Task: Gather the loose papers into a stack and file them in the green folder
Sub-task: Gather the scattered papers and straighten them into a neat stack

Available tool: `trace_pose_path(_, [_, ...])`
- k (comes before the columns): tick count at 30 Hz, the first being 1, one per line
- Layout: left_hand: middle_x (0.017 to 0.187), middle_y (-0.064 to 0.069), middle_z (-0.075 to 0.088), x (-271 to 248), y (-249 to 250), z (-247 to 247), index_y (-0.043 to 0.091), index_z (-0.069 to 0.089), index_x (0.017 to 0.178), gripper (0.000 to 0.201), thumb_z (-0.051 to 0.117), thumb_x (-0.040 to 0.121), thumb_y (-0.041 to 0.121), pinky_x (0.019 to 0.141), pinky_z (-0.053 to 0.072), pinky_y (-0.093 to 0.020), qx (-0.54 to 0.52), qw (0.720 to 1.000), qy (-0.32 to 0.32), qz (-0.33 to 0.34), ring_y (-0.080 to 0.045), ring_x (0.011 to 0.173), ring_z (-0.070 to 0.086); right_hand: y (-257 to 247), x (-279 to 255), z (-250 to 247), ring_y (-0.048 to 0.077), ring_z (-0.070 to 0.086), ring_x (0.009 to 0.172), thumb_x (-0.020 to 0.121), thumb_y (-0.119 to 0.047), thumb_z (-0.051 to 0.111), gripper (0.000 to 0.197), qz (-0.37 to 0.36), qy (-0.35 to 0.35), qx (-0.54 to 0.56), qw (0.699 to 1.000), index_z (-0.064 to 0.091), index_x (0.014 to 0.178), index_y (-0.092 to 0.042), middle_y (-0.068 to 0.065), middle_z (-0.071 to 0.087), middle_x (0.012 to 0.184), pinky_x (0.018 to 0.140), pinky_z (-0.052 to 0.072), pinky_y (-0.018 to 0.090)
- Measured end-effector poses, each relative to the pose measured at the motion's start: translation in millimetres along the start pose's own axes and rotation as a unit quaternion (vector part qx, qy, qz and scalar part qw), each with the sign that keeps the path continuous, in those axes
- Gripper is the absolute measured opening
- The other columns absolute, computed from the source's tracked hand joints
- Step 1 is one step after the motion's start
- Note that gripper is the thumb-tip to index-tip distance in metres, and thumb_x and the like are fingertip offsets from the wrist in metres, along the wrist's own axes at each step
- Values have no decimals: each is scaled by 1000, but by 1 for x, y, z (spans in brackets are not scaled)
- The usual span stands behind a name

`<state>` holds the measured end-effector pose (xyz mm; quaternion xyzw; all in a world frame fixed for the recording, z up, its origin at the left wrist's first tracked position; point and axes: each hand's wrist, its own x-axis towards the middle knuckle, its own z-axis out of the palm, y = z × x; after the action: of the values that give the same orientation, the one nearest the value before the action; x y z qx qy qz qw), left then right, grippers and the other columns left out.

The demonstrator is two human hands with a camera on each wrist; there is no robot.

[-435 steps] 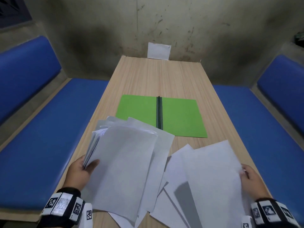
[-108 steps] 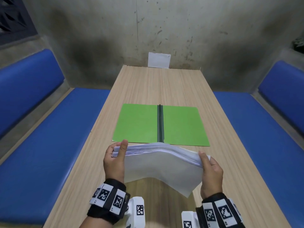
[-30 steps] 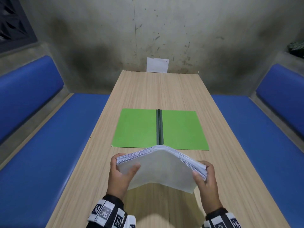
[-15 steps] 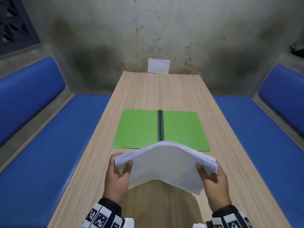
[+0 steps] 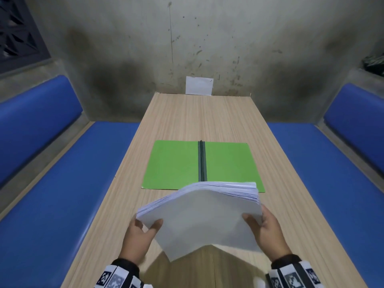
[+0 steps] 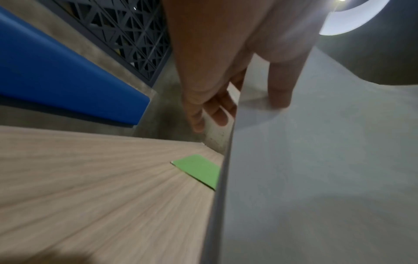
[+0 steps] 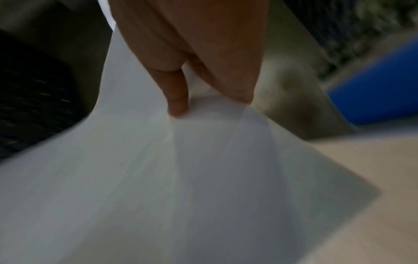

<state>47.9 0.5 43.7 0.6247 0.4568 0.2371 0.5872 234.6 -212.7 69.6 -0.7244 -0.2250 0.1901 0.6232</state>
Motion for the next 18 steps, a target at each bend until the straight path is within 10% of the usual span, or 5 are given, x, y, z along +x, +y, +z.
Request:
trace_pose_path(5, [147,1,25,-15,27,3,24,32,140,90,81,65,25,112,27,-38,154,982,34,105,-16,137,26,-63,6,-11,7,52,74,80,-1,53,22,-210,-63,-315,924,62,81,-20,-14,58,68,64,38,16])
trace_pose_path(8, [133,27,40,-39,57,26,55,44,120,73,74,58,31,108,30,-26,106,963,-64,239,18,121,33,-92,-2,3,13,55,71,68,-3,39,30,-266,-95,-411,867,61,80,-19,-10,62,72,64,44,26])
trace_pose_path(10, [105,24,68,-50,69,38,59,60,100,50,77,59,36,98,41,-26,25,964,-125,232,14,98,57,-100,-5,10,18,58,66,69,-5,39,28,-285,-92,-443,845,60,77,-21,-8,64,70,59,46,33])
trace_pose_path(14, [68,12,74,-53,75,42,40,75,73,17,79,57,38,62,51,-22,-102,971,-131,171,-3,62,63,-102,-8,9,11,56,67,71,-23,62,5,-255,-56,-441,859,60,75,-27,-14,64,68,63,39,28])
trace_pose_path(18, [64,1,72,-46,67,27,22,76,72,32,71,47,41,51,51,-22,-164,971,-119,123,-11,56,61,-98,-8,-17,11,54,73,65,-39,72,17,-145,-30,-372,916,64,71,-25,-9,66,68,62,40,21])
